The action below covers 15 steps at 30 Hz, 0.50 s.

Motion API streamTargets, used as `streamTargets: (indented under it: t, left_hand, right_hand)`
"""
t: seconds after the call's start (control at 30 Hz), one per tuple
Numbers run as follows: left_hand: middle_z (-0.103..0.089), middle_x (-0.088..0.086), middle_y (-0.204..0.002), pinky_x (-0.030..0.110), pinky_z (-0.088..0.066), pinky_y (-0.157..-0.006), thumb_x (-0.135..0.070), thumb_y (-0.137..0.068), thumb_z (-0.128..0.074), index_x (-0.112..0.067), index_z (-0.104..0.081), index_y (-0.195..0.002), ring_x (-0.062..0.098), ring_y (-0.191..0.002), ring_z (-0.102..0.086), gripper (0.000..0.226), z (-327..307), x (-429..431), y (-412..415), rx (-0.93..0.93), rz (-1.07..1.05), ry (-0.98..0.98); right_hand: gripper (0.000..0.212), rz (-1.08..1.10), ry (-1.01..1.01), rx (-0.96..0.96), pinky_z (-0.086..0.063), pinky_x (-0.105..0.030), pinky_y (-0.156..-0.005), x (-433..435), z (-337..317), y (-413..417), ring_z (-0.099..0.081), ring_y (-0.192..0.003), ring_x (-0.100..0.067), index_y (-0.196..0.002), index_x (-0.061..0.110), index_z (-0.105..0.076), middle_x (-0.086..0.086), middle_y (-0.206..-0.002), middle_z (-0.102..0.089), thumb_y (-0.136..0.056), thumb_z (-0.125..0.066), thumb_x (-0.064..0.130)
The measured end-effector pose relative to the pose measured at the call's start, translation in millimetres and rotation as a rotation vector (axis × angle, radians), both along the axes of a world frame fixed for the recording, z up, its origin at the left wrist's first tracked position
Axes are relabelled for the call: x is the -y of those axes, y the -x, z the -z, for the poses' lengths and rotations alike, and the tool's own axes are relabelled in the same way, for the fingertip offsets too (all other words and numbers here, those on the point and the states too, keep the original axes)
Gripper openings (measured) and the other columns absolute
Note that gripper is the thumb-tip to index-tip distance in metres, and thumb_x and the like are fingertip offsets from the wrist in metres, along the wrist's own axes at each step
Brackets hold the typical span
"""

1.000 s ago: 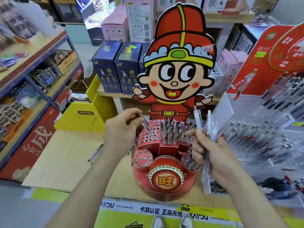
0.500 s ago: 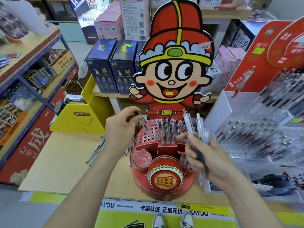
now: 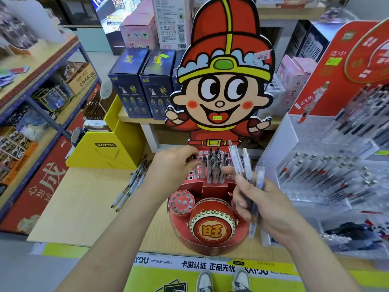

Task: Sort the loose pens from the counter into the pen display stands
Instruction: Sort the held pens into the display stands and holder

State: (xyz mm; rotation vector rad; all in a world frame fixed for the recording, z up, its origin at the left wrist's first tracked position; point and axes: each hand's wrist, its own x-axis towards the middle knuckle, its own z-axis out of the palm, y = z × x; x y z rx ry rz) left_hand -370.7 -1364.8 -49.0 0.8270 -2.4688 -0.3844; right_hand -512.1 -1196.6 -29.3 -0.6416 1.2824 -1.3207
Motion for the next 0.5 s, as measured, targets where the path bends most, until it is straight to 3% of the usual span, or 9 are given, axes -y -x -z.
streamTargets:
  t: [0.07,0.2,0.33,0.5]
  left_hand:
    - [-0.071,-0.002,-0.084,0.026,-0.054,-0.068,-0.031,-0.081,-0.075,-0.016,-0.072,-0.096,0.015,-0.076,-0.065,0.021,-0.4,-0.1,1.1,-0.013,-0.030,-0.038]
    - [-0.072,-0.004,-0.090,0.026,-0.056,-0.080,-0.022,-0.082,-0.074,-0.018,-0.073,-0.100,0.009,-0.084,-0.066,0.018,-1.3,-2.4,1.8,-0.102,-0.119,-0.294]
    - [-0.072,-0.002,-0.094,0.028,-0.054,-0.078,-0.029,-0.084,-0.072,-0.019,-0.070,-0.106,0.013,-0.087,-0.066,0.024,-0.6,-5.7,5.4,0.018,-0.061,-0.190]
    - [-0.071,-0.003,-0.089,0.028,-0.054,-0.076,-0.029,-0.082,-0.073,-0.017,-0.069,-0.104,0.011,-0.083,-0.064,0.025,-5.4,-1.0,9.9,0.024,-0.093,-0.278]
  right_hand:
    - [0.033,0.013,0.001,0.007,-0.023,-0.022,-0.042,0.9,1.1,-0.6,-0.034,-0.044,-0.013,-0.117,0.027,-0.069,-0.001,-0.059,-0.040,-0.088,-0.054,0.034]
    - [0.033,0.038,0.004,0.204,-0.026,-0.018,-0.038,-0.1,2.2,-0.1,-0.034,-0.047,-0.011,-0.116,0.010,-0.069,-0.004,-0.065,-0.043,-0.089,-0.052,0.021]
    - [0.032,0.021,0.007,0.189,-0.035,-0.020,-0.041,-1.9,1.9,1.1,-0.047,-0.049,-0.015,-0.117,0.013,-0.069,-0.009,-0.070,-0.056,-0.091,-0.053,0.022]
    - [0.032,0.018,0.011,0.227,-0.039,-0.020,-0.041,-2.1,0.6,0.5,-0.052,-0.048,-0.016,-0.113,0.014,-0.070,-0.012,-0.075,-0.064,-0.087,-0.055,0.024]
